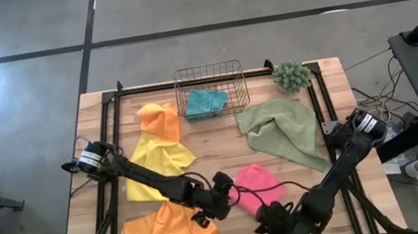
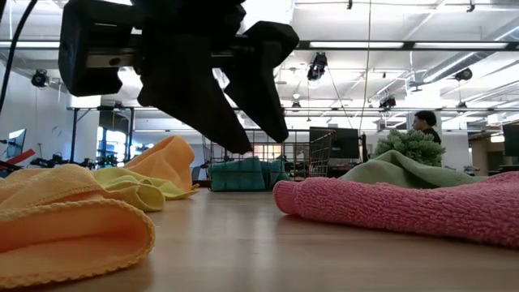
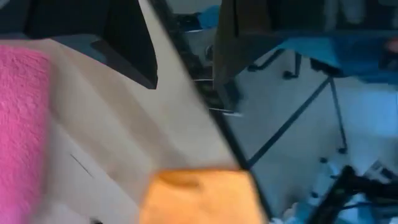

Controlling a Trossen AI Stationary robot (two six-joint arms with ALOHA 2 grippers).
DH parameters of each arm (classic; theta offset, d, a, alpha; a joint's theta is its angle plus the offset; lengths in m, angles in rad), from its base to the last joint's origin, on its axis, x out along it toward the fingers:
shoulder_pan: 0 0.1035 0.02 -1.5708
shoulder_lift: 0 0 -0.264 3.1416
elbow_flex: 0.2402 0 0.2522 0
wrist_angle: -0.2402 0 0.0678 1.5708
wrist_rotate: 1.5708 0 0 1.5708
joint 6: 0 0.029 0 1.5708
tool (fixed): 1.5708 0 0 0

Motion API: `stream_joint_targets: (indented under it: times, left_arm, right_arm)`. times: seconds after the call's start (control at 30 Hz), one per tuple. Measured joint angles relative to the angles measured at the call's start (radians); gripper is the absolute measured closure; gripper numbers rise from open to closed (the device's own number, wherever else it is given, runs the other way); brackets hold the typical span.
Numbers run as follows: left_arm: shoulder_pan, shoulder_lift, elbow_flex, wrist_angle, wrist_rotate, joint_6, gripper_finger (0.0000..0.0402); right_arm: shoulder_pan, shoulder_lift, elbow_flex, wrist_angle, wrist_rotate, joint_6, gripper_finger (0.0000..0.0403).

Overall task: Fold microfiber towels
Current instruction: Put the pink microfiber cloth into the wire basket

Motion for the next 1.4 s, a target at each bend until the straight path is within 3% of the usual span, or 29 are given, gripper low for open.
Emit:
stream_joint_targets:
  times: [0.23,0.57,0.77,1.0,1.4]
  left_arm:
    - [-0.003,-0.003,0.0,-0.009,-0.003,0.0,0.0224]
    - [-0.002,-0.004,0.0,-0.009,-0.005,0.0,0.0223]
    - [-0.002,-0.005,0.0,0.013,-0.006,0.001,0.0223]
    - [-0.001,-0.004,-0.005,0.113,-0.031,0.058,0.0223]
    - [0.006,0.077,-0.009,0.122,-0.012,0.11,0.0223]
  right_arm:
    - [0.012,0.053,0.329,-0.461,0.026,-0.055,0.0281]
    - [0.03,0.378,0.713,-1.128,0.024,-0.116,0.028]
    - [0.044,0.488,0.774,-1.124,0.03,-0.121,0.0276]
    - [0.052,0.519,0.756,-1.123,0.175,0.006,0.0257]
    - [0.016,0.549,0.676,-1.04,0.183,0.031,0.0218]
